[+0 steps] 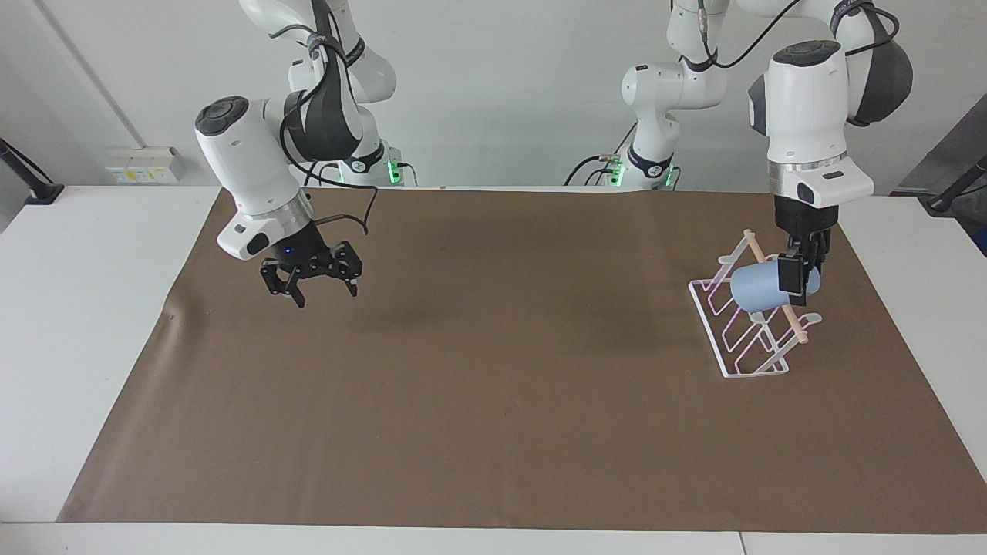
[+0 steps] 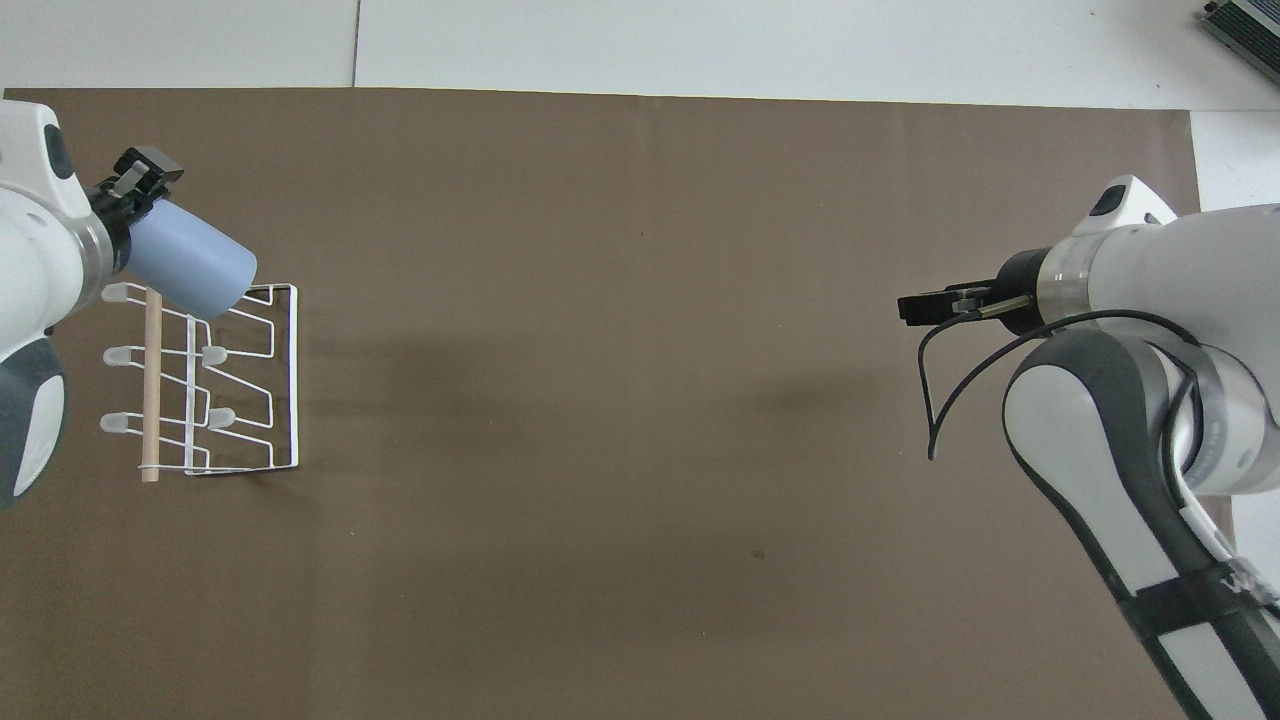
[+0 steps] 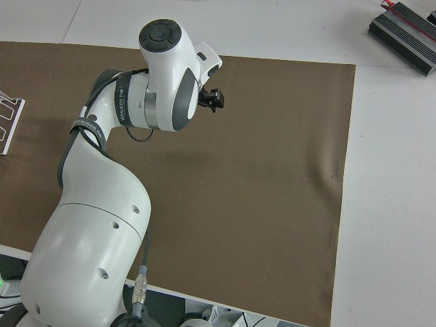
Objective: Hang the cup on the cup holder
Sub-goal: 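Move the cup to the rack with the left gripper while the right gripper retracts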
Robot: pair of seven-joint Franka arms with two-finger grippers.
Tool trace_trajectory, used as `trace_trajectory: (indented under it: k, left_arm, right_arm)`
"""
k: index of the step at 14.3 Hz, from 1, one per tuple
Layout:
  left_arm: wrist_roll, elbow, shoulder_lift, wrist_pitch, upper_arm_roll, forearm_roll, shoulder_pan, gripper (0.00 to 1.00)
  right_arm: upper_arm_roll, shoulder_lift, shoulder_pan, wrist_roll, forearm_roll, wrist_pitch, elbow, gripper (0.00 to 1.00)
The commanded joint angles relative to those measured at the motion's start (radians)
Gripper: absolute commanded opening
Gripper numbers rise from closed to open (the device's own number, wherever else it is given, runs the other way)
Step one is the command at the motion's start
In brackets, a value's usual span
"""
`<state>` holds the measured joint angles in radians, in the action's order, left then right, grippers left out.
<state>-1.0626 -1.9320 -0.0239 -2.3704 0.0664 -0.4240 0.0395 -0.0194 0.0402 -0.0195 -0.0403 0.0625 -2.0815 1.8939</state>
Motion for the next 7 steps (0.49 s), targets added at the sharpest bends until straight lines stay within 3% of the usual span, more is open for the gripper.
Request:
trace_trajectory:
  k: [1,4,7]
  left_arm:
    - [0.018,0.005,0.054,-0.078,0.001,-0.024,-0.015,0.00]
    - [0.042,0.008,0.091,-0.130,0.000,-0.071,-0.027,0.00]
    - [0.087,0.007,0.094,-0.133,0.000,-0.079,-0.040,0.00]
  right_arm:
    - [-0.007,-0.014,0.058,0.042,-0.044,0.145,-0.123,1.00]
    - [-0.005,-0.045,0.075,0.147,-0.047,0.214,-0.188,1.00]
    - [-0.005,-0.046,0.092,0.157,-0.058,0.384,-0.304,1.00]
